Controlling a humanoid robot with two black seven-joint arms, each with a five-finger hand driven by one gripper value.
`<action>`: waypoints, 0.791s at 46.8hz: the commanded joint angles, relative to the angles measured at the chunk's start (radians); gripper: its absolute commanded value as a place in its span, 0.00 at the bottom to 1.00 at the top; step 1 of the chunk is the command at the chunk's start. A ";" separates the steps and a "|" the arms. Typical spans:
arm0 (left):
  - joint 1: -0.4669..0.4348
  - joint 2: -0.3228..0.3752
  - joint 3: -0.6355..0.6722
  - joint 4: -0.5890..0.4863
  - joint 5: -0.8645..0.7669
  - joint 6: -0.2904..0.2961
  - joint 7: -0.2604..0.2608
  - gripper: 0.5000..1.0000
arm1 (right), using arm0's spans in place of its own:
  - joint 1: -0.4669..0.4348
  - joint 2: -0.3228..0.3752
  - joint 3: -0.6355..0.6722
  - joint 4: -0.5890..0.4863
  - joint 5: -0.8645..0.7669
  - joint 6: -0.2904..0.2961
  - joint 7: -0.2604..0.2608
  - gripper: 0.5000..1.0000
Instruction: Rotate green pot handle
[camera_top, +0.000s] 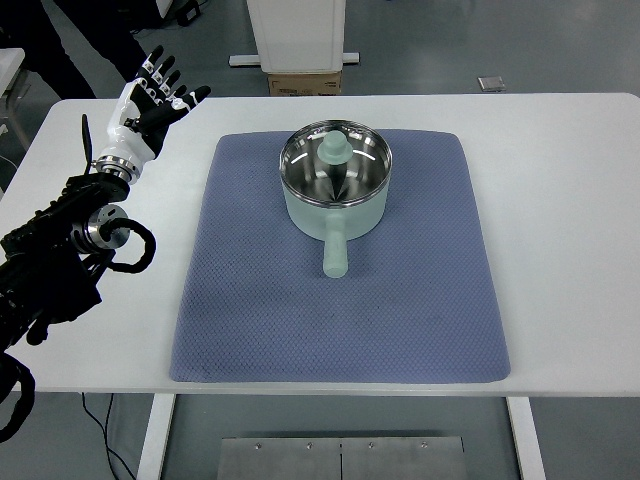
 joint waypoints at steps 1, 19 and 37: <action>-0.002 0.005 0.000 -0.009 0.045 -0.002 0.000 1.00 | 0.000 0.000 0.000 0.002 0.000 0.000 0.000 1.00; -0.080 0.125 0.002 -0.153 0.223 -0.050 0.000 1.00 | 0.000 0.000 0.000 -0.001 0.000 0.000 0.000 1.00; -0.132 0.179 0.002 -0.216 0.424 -0.048 0.000 1.00 | 0.000 0.000 0.000 -0.001 0.000 0.000 0.000 1.00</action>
